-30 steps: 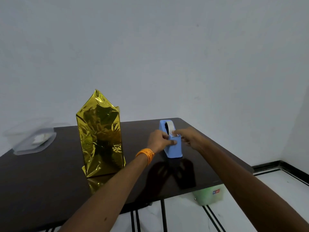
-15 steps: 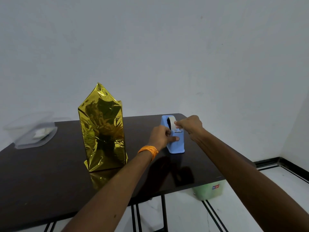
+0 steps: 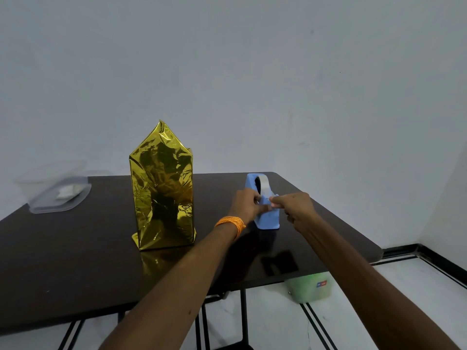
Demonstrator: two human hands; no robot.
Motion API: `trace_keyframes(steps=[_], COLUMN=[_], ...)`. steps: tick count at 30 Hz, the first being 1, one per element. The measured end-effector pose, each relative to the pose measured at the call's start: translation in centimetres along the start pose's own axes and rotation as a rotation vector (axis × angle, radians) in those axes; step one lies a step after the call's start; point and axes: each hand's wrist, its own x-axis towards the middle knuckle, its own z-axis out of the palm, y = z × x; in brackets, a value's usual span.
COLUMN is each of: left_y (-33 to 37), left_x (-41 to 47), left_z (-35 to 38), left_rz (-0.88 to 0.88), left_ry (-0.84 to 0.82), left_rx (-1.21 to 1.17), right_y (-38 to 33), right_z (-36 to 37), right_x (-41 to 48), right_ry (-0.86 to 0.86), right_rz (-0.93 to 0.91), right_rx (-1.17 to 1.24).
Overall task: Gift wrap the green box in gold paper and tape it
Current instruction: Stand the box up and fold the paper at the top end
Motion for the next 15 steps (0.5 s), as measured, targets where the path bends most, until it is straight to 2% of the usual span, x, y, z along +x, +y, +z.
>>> trace_keyframes(steps=[5,8,11,13,15], left_y=[-0.1,-0.2,-0.3,-0.1,-0.1], left_x=[0.1,0.0,0.0,0.0,0.1], left_z=[-0.1,-0.2,-0.2,-0.5,-1.0], left_rz=[-0.006,-0.007,-0.003,-0.005,-0.009], left_ry=[-0.01,-0.017,-0.034,-0.052,-0.125], left_rx=[0.023,0.021,0.025,0.038,0.095], right_y=[0.9,0.8,0.7,1.6,2.2], right_z=[-0.4,-0.7,-1.1,-1.4,-2.2], right_x=[-0.4,-0.2,-0.3,-0.7,-0.9], right_ry=[-0.003,0.014,0.001,-0.024,-0.005], right_rz=[-0.054,-0.167,-0.161,-0.131,-0.181], right_rx=[-0.066,-0.227,-0.444,-0.449,-0.386])
